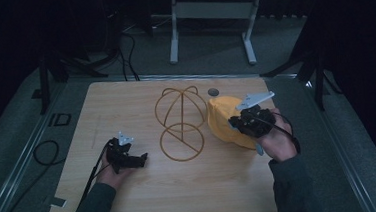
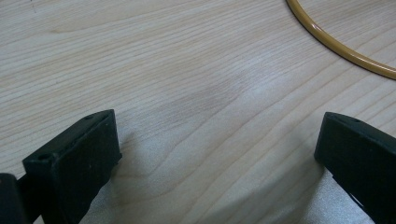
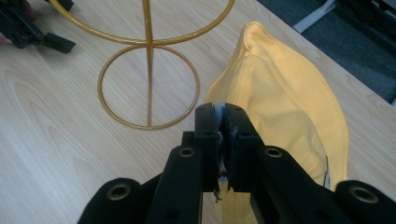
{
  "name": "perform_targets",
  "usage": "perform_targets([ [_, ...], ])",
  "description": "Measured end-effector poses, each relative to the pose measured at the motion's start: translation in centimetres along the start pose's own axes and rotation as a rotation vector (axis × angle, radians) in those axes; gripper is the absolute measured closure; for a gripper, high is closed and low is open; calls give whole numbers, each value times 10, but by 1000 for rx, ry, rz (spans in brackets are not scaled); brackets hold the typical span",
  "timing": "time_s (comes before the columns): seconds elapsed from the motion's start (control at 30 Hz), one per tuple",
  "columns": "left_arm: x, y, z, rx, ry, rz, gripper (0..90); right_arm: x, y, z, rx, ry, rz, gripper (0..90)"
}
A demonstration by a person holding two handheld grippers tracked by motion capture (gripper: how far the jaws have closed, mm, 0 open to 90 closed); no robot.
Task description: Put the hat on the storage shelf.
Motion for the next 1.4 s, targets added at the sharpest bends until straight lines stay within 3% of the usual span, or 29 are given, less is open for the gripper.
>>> perform_targets([
  [0.47, 0, 0, 0, -1, -2, 0, 1, 8, 0, -18, 30, 30, 30, 848],
  [0.87, 0, 0, 0, 0, 0, 0, 1, 15, 0, -38, 28, 44, 68, 848],
  [1.4, 0, 0, 0, 0, -1, 0, 1, 31, 24, -56, 40, 40, 116, 842],
])
Point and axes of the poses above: each handheld gripper's, and its own axes: y roughly forward along the jaws, x roughly out of its top, z roughly to its left, the point moved 5 cm from there along y, roughly forward along the jaws, and after that the axes turned 6 degrees about x, right-handed, at the moved point
